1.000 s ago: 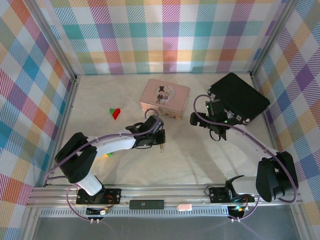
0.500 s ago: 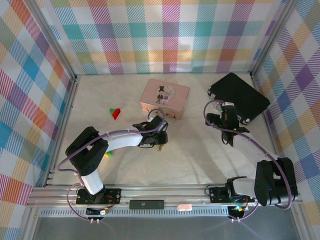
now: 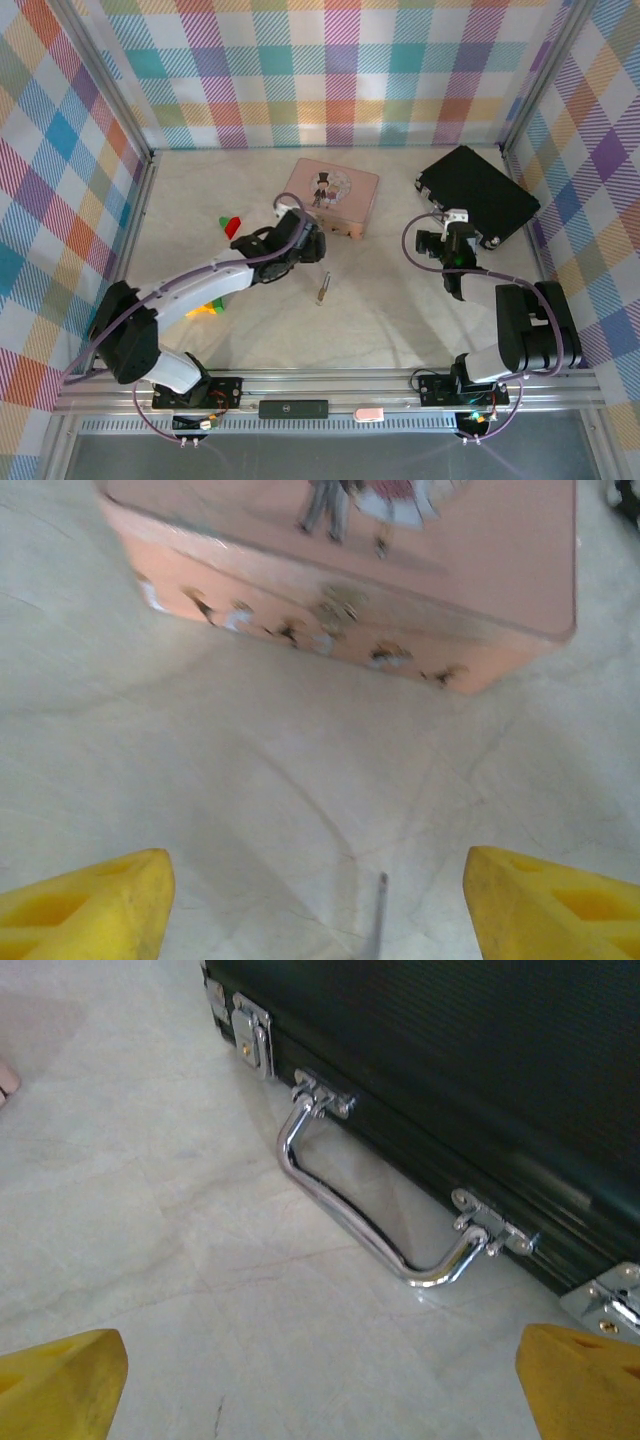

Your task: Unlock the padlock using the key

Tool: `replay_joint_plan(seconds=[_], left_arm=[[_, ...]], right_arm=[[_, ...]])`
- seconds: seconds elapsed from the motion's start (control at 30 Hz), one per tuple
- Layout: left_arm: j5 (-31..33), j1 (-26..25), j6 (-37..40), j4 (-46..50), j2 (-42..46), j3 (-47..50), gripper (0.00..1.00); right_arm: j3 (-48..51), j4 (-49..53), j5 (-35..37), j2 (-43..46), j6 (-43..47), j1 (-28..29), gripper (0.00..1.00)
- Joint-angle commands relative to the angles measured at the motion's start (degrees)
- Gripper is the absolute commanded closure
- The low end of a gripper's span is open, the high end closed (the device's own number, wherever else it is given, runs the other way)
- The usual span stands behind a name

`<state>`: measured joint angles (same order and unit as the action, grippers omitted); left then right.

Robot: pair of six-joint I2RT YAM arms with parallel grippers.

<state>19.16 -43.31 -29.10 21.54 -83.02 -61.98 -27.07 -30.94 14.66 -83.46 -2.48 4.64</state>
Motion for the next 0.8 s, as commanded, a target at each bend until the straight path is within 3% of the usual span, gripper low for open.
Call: replay_joint_plan(seconds=[0.0,0.13,0.2,0.33,0.4,0.6,0.7,0.77], left_arm=[[1.4,4.0,4.2,1.7,5.3,1.8,0.2],[5.4,9.5,5.3,-0.1,12.2,7.3,0.14],[4.9,13.5,6.4,-1.4,16.0,9.7,0.09],[1.2,22.7,9.6,-6.8,21.9,14.9,0.06],[4.4,25.5,11.6,-9.4,23.3,17.7,0.06],[17.8,30.4,17.3,-18.0,20.0,27.0,0.05],[15.6,33.4,23.2,-26.5,17.5,31.2,0.05],[11.0,35.8,27.9,-37.7,15.3,35.4,0.05]], right_arm=[[1.2,-11.6,-2.9,-2.7,0.7,-1.1,0.01],[1.7,-11.8,-7.1,-2.5,0.6,-2.3,0.0],[4.5,-20.3,-8.8,-5.2,0.3,-3.2,0.01],[4.4,-17.9,-7.7,-4.3,-0.2,-3.3,0.01],[4.6,-19.0,-7.6,-4.7,-0.1,-3.4,0.01],[4.6,-18.3,-7.6,-4.3,-0.1,-3.3,0.01],[4.6,-18.3,-7.6,-4.3,-0.1,-3.3,0.01],[4.5,-18.3,-7.7,-4.4,-0.1,-3.3,0.01]])
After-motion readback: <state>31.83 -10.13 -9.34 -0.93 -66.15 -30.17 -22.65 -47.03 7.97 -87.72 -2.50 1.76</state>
